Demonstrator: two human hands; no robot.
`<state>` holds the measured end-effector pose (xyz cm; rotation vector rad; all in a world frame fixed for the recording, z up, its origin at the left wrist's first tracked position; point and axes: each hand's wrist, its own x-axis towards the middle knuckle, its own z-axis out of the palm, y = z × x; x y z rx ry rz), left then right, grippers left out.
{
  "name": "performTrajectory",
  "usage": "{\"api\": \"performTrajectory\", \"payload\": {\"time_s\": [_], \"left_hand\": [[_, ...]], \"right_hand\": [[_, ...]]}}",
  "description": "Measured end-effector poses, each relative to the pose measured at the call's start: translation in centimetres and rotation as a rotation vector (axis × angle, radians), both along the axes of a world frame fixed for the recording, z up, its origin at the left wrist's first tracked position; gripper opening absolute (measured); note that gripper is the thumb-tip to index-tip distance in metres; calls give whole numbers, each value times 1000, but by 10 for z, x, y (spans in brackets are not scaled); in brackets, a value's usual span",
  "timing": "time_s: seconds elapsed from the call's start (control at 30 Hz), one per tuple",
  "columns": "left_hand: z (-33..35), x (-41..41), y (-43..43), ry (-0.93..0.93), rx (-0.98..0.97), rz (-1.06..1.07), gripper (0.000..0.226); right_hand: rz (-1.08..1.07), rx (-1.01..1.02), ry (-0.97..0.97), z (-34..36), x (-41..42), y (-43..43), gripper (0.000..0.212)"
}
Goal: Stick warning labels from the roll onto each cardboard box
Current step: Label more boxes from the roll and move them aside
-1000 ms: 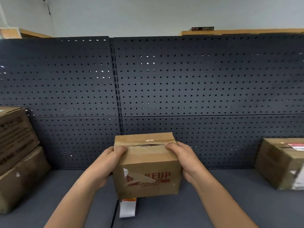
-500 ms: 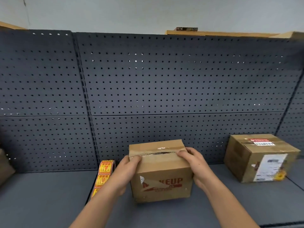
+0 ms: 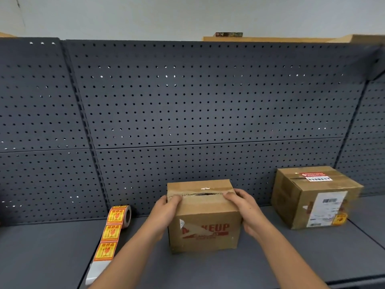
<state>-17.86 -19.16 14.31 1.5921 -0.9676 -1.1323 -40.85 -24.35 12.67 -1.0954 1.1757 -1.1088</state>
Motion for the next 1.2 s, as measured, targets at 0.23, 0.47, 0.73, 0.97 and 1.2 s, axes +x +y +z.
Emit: {"api": "performTrajectory", "payload": {"time_s": [0.23, 0.47, 0.73, 0.97, 1.2], "left_hand": [[-5, -2, -15, -43, 26, 32, 19], [-14, 2, -23, -29, 42, 30, 23], [-26, 12, -12, 216, -48, 91, 52], [-65, 15, 33, -6, -269, -26, 68], [-93, 2, 35, -97, -309, -151, 81]], "right_hand": [[-2, 6, 30, -9, -1, -15, 27], [2, -27, 34, -15, -2, -20, 26], [-46, -68, -67, -23, -7, -13, 37], [100, -201, 74, -75, -40, 10, 71], [151, -243, 137, -84, -38, 20, 77]]}}
